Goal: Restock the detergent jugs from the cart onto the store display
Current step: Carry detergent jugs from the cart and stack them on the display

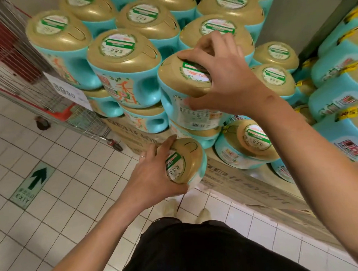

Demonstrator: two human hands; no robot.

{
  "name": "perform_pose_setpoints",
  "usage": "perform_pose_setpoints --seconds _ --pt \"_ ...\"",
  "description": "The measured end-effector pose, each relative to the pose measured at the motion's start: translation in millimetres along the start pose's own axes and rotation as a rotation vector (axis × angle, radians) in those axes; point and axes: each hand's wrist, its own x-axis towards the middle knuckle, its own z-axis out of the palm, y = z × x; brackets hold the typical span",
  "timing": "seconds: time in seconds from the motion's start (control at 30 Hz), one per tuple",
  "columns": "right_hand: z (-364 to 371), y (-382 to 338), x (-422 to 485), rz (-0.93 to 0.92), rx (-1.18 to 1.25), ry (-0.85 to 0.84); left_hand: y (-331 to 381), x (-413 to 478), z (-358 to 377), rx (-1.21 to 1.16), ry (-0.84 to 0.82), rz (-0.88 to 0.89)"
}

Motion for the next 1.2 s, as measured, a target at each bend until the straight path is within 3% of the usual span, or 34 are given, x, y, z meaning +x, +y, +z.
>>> perform_pose_setpoints --seconds 0.27,0.67,0.87,1.07,1.2 --pt "-2.7 0.4 -17.8 0.036 -0.04 -0.003 1.4 14.6 -0.7 -0.025 -0.033 0.039" --pt "-52.5 -11.6 -11.7 0.034 -0.288 -0.218 -2.2 27.2 -13.5 -0.001 -0.069 0.107" --pt "-85.8 8.2 -65.2 0.17 -0.287 -0.129 -4.0 26.8 -9.8 0.027 -0.096 0.18" --pt "-85.0 30.6 -93.0 0.3 -0.382 -0.272 5.9 25.7 -8.4 0.042 -0.175 0.264" --pt "-86.6 44.4 -102.8 0.392 -0.325 -0.276 16.2 27.8 -19.8 0.041 -0.215 0.286"
